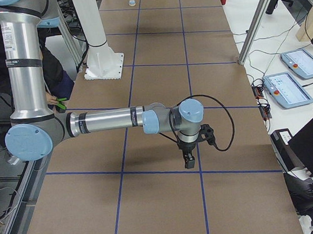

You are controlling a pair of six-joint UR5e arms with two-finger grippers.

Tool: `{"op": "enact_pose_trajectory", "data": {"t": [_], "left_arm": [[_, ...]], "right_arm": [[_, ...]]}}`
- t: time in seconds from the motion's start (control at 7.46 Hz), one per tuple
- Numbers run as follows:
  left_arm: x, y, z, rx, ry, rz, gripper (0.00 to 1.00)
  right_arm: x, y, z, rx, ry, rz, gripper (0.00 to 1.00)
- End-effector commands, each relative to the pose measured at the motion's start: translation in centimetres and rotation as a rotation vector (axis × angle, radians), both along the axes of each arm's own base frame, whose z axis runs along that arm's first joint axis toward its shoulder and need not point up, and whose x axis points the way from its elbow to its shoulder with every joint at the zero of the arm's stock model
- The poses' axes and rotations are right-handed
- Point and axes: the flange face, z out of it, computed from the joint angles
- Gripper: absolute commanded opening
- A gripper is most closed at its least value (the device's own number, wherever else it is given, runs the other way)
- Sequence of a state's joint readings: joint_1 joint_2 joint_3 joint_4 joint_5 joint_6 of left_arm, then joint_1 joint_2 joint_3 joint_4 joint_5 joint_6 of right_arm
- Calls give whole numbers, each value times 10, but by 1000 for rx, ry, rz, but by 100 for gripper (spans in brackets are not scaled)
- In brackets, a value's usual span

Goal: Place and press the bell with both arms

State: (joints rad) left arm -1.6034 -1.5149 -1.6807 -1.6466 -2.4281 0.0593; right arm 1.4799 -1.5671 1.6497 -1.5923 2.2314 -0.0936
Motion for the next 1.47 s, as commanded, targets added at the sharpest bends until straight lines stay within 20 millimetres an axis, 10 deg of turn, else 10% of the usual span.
{"op": "enact_pose_trajectory", "data": {"t": [0.0,1.34], "left_arm": [[0,5,4,-7,-1,1,100],[1,-20,-31,45,9,-26,100]], "right_arm": [[0,3,4,-9,0,-1,100],[-5,-14,-25,158,-17,4,100]]}}
